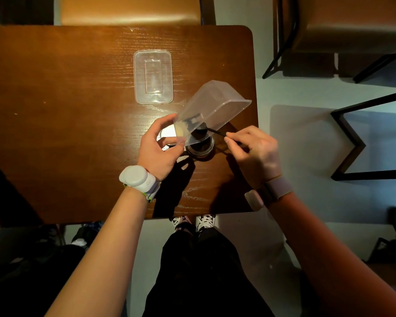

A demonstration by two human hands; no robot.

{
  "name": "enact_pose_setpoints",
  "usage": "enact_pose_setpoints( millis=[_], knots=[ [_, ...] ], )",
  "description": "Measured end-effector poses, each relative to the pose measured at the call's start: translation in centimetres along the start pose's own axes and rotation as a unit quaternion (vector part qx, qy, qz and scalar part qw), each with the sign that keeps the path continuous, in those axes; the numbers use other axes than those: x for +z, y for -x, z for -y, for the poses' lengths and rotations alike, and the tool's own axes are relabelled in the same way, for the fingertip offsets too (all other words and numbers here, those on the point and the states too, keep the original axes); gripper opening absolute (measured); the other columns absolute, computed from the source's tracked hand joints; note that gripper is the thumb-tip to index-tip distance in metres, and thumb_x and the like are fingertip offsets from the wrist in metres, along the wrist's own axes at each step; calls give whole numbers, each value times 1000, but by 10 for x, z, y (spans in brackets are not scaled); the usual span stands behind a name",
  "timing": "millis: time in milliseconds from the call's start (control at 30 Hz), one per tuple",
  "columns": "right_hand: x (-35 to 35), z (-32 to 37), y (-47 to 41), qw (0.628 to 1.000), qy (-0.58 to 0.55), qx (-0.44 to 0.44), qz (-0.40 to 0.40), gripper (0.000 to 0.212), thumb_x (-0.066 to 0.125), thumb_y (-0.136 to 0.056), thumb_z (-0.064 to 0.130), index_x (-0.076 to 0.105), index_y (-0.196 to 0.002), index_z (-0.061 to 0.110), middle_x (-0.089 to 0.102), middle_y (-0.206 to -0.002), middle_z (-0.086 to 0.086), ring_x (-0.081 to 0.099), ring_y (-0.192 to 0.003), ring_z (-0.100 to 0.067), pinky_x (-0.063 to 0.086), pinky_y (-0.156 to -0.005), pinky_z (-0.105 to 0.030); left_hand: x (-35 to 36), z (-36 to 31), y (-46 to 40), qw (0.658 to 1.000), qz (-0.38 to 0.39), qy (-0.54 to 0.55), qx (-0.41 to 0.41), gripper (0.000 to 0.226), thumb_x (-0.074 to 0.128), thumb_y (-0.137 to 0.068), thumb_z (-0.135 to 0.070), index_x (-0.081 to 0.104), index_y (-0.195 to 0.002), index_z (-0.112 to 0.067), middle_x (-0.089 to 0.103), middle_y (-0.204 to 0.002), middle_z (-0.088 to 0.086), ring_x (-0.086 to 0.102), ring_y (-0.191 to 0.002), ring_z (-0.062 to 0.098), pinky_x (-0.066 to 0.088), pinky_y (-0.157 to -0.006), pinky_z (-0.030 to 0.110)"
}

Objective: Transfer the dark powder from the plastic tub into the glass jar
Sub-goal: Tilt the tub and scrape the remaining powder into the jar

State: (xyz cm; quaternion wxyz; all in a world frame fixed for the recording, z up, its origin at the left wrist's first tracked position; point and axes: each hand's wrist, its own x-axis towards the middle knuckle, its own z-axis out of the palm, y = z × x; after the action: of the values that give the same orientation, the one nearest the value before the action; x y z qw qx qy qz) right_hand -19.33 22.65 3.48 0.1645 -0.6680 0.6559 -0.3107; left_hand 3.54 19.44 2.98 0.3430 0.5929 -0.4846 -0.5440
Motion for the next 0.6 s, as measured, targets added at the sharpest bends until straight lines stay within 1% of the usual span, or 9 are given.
enact_pose_setpoints(
  millis=[67, 133, 167, 233, 300, 400, 500, 567, 600],
  knots=[
    [1, -3, 6, 1000, -1, -15, -5, 10, 74, -92, 7, 82, -97, 2, 74, -88, -10, 68, -74, -20, 54, -66, -28, 1, 1, -1, 1000, -1, 4, 0, 59, 77, -88, 7, 60, -138, -20, 65, -137, -5, 79, -95, 19, 60, -102, 44],
    [0, -3, 10, 1000, -7, -27, 2, 11, 72, -93, 6, 81, -97, 1, 74, -88, -12, 68, -74, -21, 55, -64, -31, 0, 2, -2, 1000, -3, 7, 1, 60, 78, -87, 7, 60, -137, -19, 66, -136, -5, 79, -97, 23, 62, -97, 41],
    [-2, -3, 13, 999, -8, -30, 10, 11, 72, -93, 6, 81, -97, 2, 74, -88, -12, 68, -73, -21, 55, -63, -31, 0, 3, -2, 1000, -4, 8, 2, 60, 78, -87, 8, 60, -138, -18, 66, -136, -4, 79, -97, 23, 63, -95, 40],
    [-6, 0, 17, 999, -5, -28, 24, 10, 73, -93, 5, 81, -98, 3, 75, -90, -11, 68, -74, -19, 54, -64, -26, -1, 5, -2, 1000, -6, 11, 1, 61, 77, -86, 10, 60, -139, -15, 66, -136, 1, 79, -96, 24, 63, -95, 41],
    [-9, 4, 18, 999, -5, -24, 22, 9, 74, -93, 6, 81, -98, 5, 75, -91, -10, 68, -75, -16, 52, -65, -20, -1, 7, -2, 1000, -6, 12, -1, 62, 77, -85, 11, 60, -138, -18, 66, -136, 2, 79, -96, 25, 62, -97, 44],
    [-6, 16, 15, 1000, -13, -8, -10, 10, 74, -94, 11, 82, -99, 7, 75, -90, -8, 67, -75, -14, 49, -67, -15, 1, 6, -1, 1000, -4, 19, -3, 63, 77, -85, 13, 61, -135, -23, 66, -134, -1, 79, -96, 25, 62, -96, 43],
    [3, 27, 8, 999, -16, 10, -40, 11, 75, -92, 12, 82, -99, 6, 76, -90, -8, 67, -76, -14, 46, -71, -11, 4, 4, 1, 1000, 3, 25, 5, 65, 76, -83, 14, 60, -132, -26, 66, -131, -4, 79, -95, 23, 62, -92, 36],
    [10, 28, 6, 999, -24, 14, -40, 10, 76, -91, 10, 82, -97, 6, 75, -88, -8, 68, -75, -15, 49, -69, -13, 5, 5, 1, 1000, 1, 25, 8, 64, 77, -84, 14, 59, -134, -23, 66, -131, -2, 79, -94, 21, 62, -90, 32],
    [12, 28, 7, 999, -22, 15, -34, 8, 76, -90, 9, 82, -94, 6, 75, -86, -7, 68, -73, -17, 53, -66, -19, 4, 6, 1, 1000, -4, 24, 7, 64, 77, -84, 13, 59, -135, -21, 65, -132, -1, 79, -95, 21, 62, -90, 32]
  ],
)
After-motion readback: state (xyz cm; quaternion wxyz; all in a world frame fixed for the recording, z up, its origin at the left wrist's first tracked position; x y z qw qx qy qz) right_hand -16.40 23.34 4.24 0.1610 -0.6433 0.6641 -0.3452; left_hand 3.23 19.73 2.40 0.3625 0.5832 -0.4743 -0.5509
